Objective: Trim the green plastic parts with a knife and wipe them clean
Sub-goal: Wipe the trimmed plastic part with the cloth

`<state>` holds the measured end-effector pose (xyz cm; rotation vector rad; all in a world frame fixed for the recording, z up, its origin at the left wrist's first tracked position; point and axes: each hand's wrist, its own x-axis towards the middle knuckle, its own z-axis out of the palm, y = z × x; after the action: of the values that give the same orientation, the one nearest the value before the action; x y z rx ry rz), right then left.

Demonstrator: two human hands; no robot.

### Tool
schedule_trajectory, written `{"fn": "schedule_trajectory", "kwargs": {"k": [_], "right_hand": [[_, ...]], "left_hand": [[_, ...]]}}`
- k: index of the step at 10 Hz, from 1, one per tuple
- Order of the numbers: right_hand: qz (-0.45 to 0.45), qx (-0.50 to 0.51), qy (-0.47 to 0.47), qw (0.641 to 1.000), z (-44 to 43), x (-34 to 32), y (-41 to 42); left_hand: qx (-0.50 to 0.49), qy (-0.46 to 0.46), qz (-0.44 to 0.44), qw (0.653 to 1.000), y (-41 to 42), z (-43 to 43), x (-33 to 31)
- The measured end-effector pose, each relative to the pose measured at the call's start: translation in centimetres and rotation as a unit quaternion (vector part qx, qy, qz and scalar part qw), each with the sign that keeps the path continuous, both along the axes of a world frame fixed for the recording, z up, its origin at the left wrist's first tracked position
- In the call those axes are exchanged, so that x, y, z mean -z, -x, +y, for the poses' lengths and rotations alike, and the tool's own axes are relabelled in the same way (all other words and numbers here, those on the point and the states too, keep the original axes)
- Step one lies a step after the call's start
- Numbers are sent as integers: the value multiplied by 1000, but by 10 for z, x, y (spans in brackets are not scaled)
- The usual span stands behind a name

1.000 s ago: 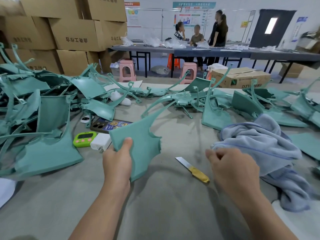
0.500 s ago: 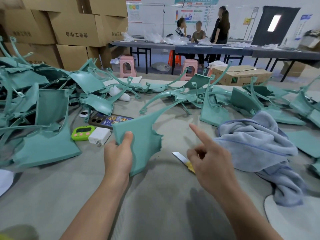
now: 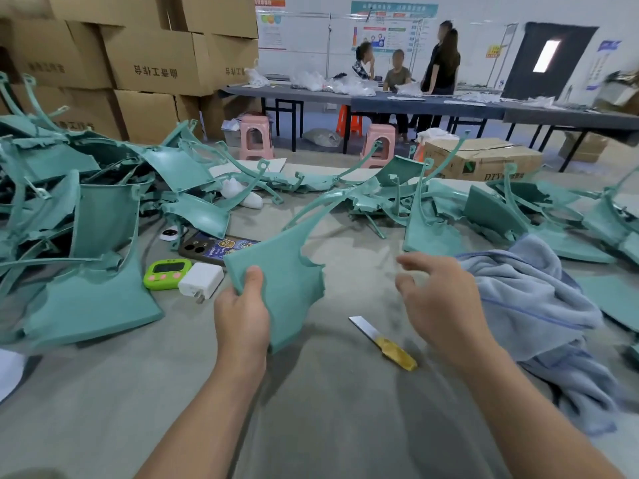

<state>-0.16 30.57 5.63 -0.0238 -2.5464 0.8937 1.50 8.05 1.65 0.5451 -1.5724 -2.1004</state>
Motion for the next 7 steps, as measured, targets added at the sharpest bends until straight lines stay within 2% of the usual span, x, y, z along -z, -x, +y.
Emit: {"fn": "schedule_trajectory", "kwargs": {"k": [1,2,3,4,5,6,7], "right_hand": [[-98,6,-134,986,12,-12,31],[-160,63,-294,940,34,-17,49],[-248,69,-383,887,60,-17,46],[-293,-47,-418,859,82,-13,23],[-295,-36,-382,875,88,-23,5],[-111,-113,-202,966,76,-33,-15],[60,-115,-10,992,9,-41,-30]], "left_hand": [[5,-8,6,1000,4,0,0],[20,-13,-1,1000,7,0,-1],[41,-8,-2,999,9,0,-4],[53,7,-9,999,9,4,-5],[74,-2,-17,997,7,9,-5],[105,-20,-30,994,4,17,-5],[139,-23,-32,989,1,24,-3]]}}
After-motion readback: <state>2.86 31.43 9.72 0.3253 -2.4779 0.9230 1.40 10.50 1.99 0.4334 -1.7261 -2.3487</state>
